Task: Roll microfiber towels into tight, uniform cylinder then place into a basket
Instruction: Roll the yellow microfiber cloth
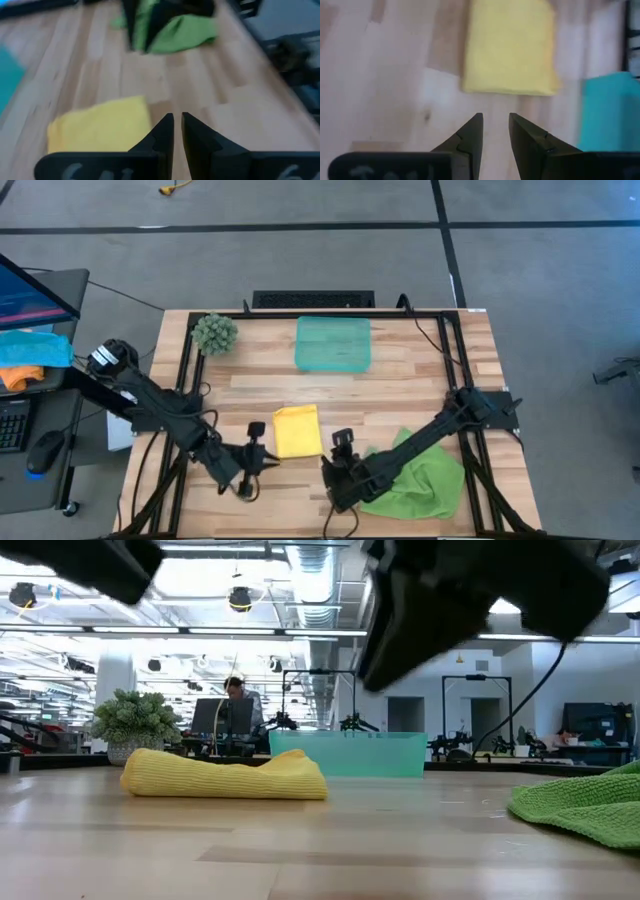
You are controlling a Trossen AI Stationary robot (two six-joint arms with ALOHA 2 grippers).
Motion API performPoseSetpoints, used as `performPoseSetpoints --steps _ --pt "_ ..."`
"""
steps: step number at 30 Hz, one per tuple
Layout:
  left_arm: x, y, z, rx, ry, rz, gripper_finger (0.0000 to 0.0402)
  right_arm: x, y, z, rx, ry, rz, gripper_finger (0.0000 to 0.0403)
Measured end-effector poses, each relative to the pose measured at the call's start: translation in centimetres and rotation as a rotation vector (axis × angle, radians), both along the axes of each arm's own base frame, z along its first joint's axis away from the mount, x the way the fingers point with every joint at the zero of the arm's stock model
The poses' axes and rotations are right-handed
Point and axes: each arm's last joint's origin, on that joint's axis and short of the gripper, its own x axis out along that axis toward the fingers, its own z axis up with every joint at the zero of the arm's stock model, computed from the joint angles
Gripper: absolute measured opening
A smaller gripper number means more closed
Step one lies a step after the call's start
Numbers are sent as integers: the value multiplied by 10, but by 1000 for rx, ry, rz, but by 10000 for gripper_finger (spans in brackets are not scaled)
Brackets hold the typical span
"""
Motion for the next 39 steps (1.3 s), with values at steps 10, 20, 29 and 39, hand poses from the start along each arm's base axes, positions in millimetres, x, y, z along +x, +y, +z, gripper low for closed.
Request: performPoseSetpoints --steps 10,20,29,39 --pt "-17 -33 28 77 -116 -33 29 -34 -10 46 -113 -78 -128 117" --pt "-9 -39 -2 130 -31 44 29 -55 -20 15 -246 -54 -169 117" --pt "20 -27 -36 275 81 111 29 -48 -51 -7 -205 11 -289 117" --pt "34 6 -60 193 227 206 29 -45 -51 -8 -143 21 -298 117"
